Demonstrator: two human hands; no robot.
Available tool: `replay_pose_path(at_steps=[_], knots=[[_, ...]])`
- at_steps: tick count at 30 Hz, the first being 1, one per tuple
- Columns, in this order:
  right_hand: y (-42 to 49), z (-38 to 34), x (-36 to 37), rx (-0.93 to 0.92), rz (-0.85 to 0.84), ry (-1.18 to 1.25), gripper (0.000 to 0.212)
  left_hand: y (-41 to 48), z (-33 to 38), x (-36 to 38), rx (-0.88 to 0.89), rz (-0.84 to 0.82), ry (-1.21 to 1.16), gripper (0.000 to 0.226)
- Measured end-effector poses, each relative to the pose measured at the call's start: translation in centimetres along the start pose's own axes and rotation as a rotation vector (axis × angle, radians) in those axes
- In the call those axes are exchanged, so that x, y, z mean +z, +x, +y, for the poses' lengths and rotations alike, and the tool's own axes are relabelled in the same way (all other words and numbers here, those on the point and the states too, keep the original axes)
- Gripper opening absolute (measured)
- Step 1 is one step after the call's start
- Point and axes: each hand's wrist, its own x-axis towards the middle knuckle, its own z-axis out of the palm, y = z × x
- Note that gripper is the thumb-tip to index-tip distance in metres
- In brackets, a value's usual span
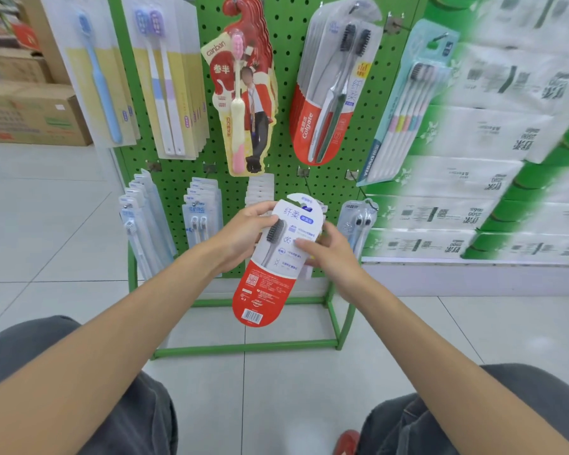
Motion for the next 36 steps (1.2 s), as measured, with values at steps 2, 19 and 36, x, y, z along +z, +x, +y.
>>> replay_pose_path(at_steps=[2,19,36], knots=[[0.3,-1.1,-0.8,-0.025,0.055,0.044,0.033,0.0,-0.2,0.1,-0.018,-0.02,0.002,0.03],[0.8,-2.1,0.5,-0.094,0.169,-0.047,0.039,0.1,-0.3,-0.2,-0.03,0.021,-0.124,0.034],[0.9,-2.0,0.9,0.083,-0.031,0.177,0.044,-0.1,0.4,-0.5,0.083,0.066,0.203,0.042]])
